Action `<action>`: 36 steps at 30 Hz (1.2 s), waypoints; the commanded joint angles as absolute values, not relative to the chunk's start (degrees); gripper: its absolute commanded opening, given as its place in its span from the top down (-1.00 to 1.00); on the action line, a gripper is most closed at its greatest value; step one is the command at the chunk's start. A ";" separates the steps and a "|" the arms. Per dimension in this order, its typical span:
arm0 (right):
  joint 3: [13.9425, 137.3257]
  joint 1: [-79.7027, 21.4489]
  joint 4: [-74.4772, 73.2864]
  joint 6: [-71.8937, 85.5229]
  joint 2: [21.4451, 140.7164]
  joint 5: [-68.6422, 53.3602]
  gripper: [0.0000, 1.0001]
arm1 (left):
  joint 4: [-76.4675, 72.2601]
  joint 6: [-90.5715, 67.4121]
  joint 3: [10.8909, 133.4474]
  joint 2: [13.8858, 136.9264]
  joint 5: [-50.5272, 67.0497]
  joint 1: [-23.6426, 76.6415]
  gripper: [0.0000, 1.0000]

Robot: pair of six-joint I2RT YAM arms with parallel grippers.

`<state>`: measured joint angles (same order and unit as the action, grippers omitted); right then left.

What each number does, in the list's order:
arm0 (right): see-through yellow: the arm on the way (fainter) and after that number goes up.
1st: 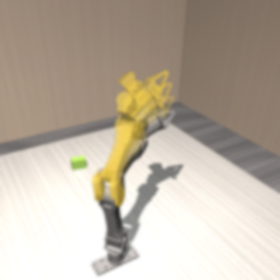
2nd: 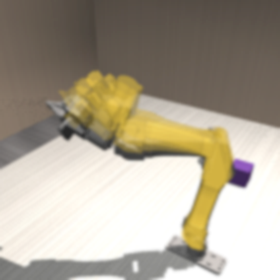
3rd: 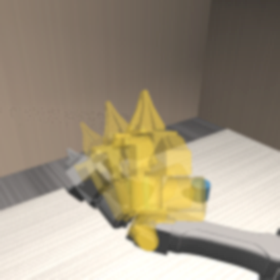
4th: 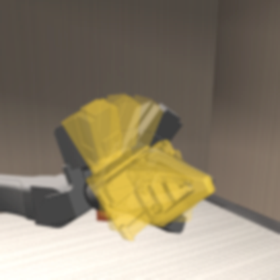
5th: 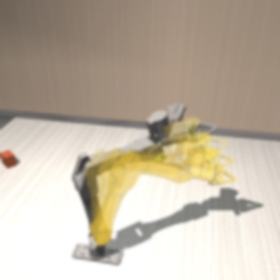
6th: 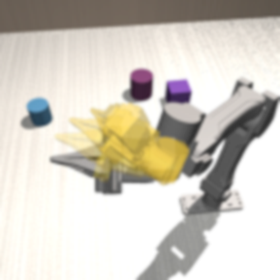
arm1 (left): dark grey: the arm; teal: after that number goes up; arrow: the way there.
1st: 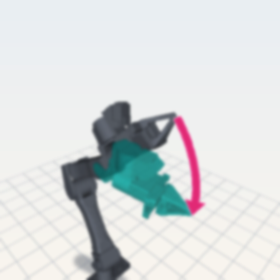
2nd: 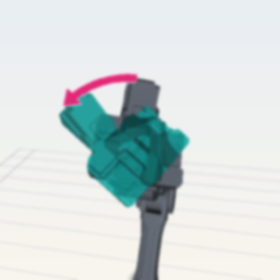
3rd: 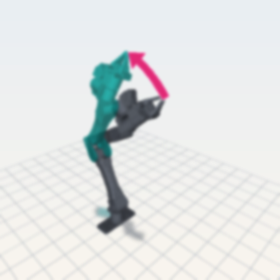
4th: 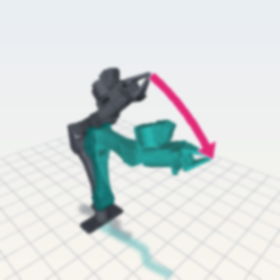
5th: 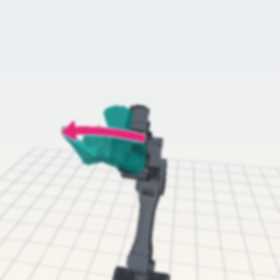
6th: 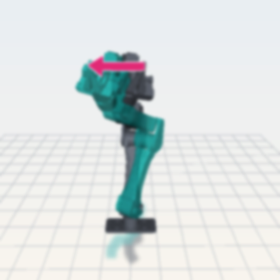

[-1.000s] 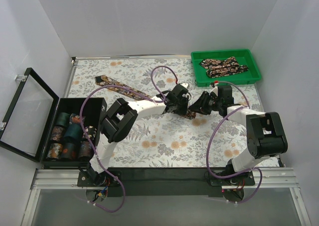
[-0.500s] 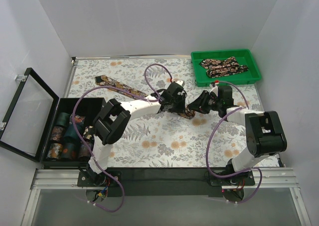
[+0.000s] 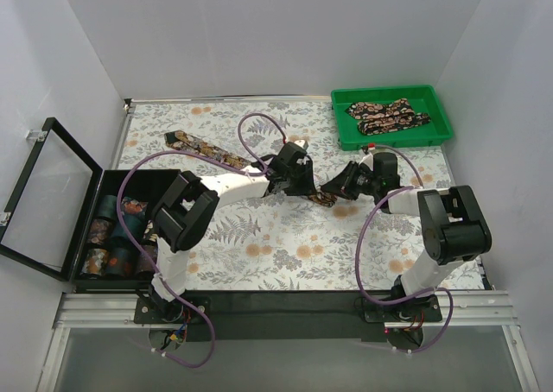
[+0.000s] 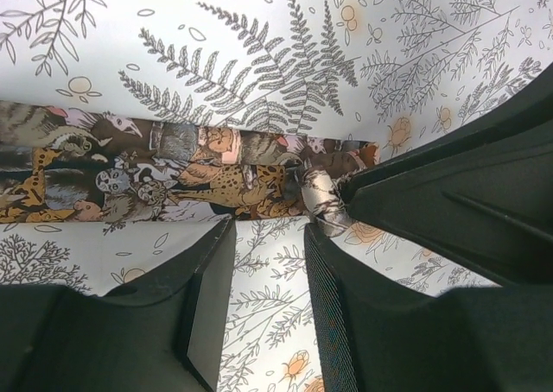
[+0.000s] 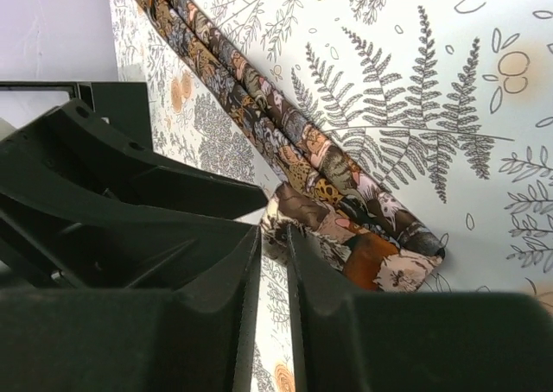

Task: Roll the ties
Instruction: Roll the tie

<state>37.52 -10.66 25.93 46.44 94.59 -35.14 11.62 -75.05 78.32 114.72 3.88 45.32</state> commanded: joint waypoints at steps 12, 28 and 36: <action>34.19 -12.21 38.49 50.80 98.61 -35.95 0.70 | 4.05 -82.87 70.93 106.88 6.94 43.07 0.23; 32.61 -12.66 42.36 52.03 100.11 -35.42 0.71 | 0.35 -89.21 70.31 111.62 13.53 42.63 0.22; 32.34 -12.74 43.24 52.56 100.20 -35.42 0.71 | 1.05 -89.47 69.52 113.03 11.52 42.63 0.25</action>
<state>32.84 -12.40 40.10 52.38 99.81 -35.14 0.93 -88.95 70.04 113.19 12.49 42.65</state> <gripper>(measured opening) 0.144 0.379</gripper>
